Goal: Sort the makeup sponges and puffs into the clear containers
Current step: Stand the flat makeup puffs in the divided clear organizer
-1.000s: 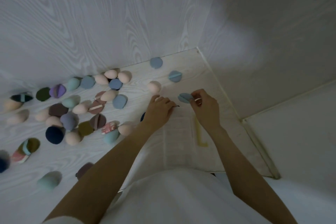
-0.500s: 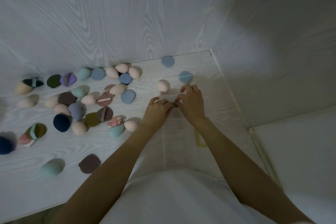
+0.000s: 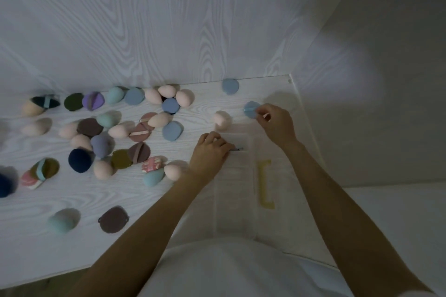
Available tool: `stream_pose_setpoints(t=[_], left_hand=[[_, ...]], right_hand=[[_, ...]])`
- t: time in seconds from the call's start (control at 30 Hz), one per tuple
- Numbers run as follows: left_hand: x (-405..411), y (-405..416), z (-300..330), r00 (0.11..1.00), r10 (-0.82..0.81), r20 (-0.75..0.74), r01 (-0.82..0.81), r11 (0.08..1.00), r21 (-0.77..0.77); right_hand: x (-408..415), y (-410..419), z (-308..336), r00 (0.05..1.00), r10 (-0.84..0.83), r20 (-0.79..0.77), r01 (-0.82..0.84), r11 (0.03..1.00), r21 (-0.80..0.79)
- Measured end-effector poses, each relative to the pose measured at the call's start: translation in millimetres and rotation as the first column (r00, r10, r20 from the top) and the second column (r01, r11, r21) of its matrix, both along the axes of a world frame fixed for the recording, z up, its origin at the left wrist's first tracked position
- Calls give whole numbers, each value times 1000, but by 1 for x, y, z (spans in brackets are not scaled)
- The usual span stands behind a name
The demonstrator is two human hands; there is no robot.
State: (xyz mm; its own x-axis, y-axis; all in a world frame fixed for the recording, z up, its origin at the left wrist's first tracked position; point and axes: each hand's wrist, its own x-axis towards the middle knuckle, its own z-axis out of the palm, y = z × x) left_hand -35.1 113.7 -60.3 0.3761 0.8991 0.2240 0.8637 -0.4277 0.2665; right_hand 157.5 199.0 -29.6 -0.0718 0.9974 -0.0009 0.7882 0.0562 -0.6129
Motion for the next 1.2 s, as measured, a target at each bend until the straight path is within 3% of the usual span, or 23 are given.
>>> stream_pose_setpoints(t=[0.17, 0.3, 0.5, 0.7, 0.87, 1.03, 1.2], left_hand=[[0, -3, 0, 999, 46, -3, -45, 996, 78], [-1, 1, 1, 996, 79, -35, -76, 994, 80], [-3, 1, 5, 997, 64, -35, -63, 998, 17], [-7, 1, 9, 996, 76, -41, -77, 997, -23], [-7, 0, 9, 997, 73, -3, -73, 997, 2], [-8, 0, 6, 998, 59, 4, -59, 998, 3], [-8, -1, 2, 995, 50, 84, -55, 996, 66]], right_hand=[[-5, 39, -31, 956, -40, 289, 92, 981, -169], [-8, 42, -48, 914, -57, 401, 118, 985, -128], [2, 25, -35, 977, -206, 54, 211, 969, -126], [-2, -28, 18, 985, 15, -175, -6, 998, 55], [-19, -60, 13, 986, 99, 135, -126, 970, 208], [-32, -61, -8, 874, 95, 476, -280, 900, 334], [-33, -54, -15, 854, 169, 492, -337, 901, 275]])
